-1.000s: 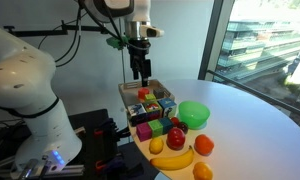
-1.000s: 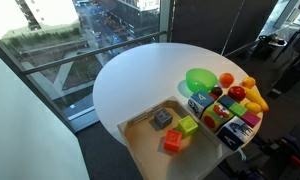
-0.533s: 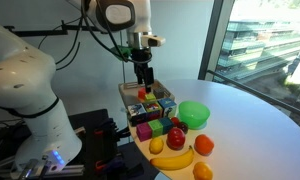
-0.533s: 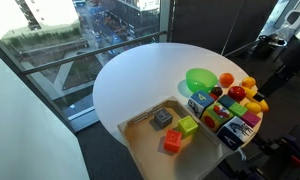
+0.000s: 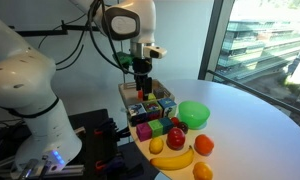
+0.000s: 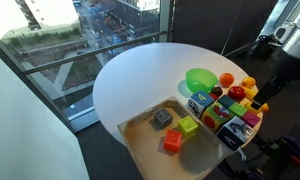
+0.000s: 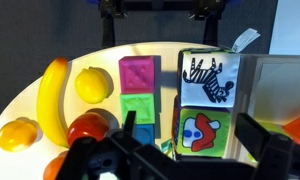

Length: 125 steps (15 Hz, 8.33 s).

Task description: Pick up the block with a zebra image and put it in the wooden tray

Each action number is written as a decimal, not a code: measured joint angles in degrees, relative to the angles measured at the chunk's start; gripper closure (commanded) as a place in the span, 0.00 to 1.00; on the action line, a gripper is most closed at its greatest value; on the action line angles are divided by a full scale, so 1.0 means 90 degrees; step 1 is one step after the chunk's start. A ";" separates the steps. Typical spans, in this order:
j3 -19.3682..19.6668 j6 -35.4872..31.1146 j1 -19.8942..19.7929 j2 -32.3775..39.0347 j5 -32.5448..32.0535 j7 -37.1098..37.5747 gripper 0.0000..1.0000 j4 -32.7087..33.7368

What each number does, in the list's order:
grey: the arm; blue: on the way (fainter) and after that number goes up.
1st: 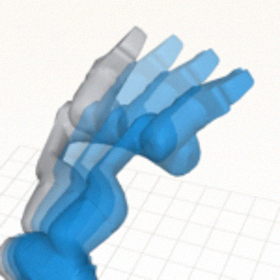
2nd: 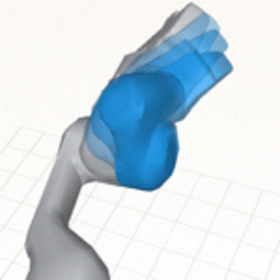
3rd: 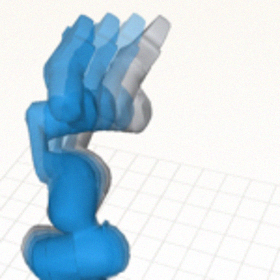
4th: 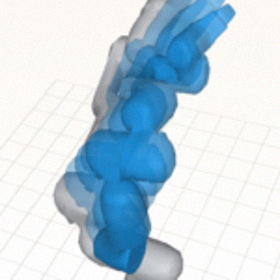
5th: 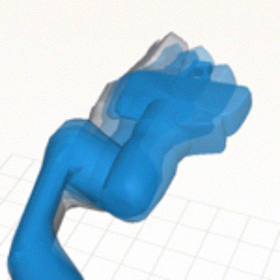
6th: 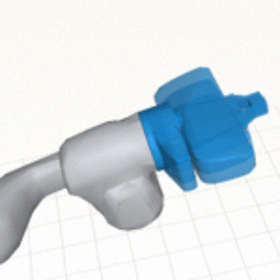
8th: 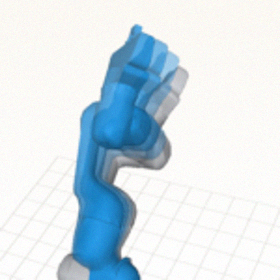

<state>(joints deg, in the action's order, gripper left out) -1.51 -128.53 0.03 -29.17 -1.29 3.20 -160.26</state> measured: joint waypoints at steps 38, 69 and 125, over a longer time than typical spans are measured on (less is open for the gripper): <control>0.0243 -0.1756 0.0526 0.2466 0.1918 -0.1562 0.00 0.0014; 0.0114 0.0295 0.0692 0.0963 0.1858 -0.1613 0.94 0.0162; 0.0309 0.3263 -0.0301 -0.0931 -0.0150 0.0017 0.00 0.0930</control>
<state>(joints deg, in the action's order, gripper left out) 1.27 -99.16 -2.68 -37.55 -2.64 3.36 -151.89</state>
